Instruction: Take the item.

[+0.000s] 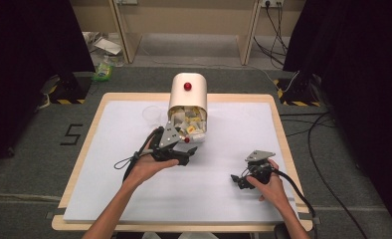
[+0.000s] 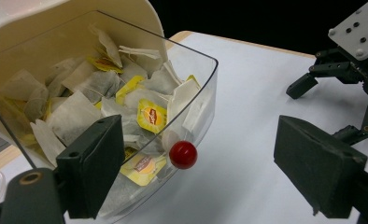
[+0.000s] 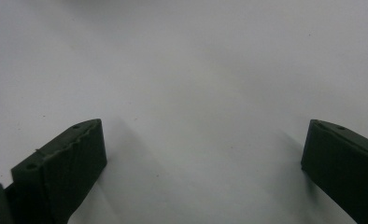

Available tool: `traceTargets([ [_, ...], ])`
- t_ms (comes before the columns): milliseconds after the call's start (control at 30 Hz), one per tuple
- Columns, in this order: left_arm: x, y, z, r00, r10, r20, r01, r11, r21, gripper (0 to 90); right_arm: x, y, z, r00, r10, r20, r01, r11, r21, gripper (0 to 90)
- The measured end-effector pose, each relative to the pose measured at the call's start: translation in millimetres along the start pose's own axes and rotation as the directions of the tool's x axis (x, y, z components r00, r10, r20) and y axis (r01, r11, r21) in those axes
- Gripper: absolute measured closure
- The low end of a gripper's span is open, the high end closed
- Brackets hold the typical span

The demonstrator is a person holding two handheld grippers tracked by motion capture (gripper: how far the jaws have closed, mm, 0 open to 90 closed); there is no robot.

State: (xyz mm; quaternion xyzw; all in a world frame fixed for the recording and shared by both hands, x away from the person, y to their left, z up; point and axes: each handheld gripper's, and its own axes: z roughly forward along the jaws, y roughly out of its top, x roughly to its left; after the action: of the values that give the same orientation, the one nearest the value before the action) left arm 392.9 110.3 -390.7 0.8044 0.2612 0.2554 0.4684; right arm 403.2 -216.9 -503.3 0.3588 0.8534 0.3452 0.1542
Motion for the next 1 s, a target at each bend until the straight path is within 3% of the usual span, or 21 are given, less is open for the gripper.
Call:
traceTargets([
  [1000,-17.5,-10.6,-8.3,0.9997,0.018,-0.017,-0.018,0.9998,-0.004,16.1,0.0,0.0,0.0,1.0,0.0,0.0,0.0,1.0,0.0,0.6],
])
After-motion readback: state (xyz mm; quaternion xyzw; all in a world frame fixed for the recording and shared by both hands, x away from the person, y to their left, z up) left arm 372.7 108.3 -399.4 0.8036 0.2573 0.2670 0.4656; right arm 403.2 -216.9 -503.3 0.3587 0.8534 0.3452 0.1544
